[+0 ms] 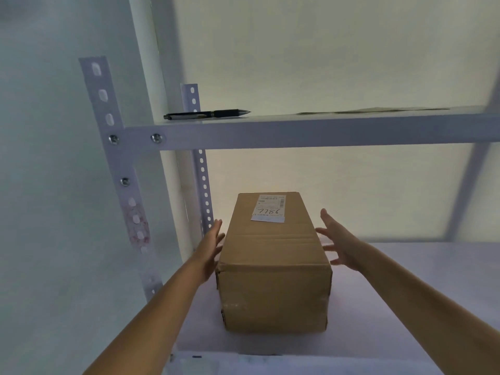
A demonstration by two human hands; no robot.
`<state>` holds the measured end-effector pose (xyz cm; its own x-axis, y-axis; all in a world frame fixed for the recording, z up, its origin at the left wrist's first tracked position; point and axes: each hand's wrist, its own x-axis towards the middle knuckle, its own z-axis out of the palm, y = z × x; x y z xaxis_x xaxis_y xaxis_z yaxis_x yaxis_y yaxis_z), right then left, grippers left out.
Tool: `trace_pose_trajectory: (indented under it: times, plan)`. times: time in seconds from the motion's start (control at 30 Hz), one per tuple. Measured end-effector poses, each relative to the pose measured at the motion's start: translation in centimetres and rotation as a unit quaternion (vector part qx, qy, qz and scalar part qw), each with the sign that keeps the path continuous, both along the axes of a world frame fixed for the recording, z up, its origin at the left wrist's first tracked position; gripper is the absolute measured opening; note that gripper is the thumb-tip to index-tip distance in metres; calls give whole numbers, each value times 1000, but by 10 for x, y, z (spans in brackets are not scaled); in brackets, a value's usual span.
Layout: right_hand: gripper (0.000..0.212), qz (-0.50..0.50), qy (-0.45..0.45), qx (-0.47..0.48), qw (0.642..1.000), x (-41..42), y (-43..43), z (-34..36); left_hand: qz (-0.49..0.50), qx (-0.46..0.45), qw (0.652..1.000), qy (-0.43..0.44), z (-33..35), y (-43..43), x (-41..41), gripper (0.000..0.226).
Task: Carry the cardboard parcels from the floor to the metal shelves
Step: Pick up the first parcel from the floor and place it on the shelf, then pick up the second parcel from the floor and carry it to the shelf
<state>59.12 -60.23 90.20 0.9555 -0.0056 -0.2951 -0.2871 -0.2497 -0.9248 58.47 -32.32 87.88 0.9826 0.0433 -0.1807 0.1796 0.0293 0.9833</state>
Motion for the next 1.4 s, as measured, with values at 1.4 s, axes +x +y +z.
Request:
trace_pose_trajectory:
  times: [1.4]
  plan:
    - [85,527,-577,-102,616,-547,592,24,440,705,543,118,51,396,-801,87]
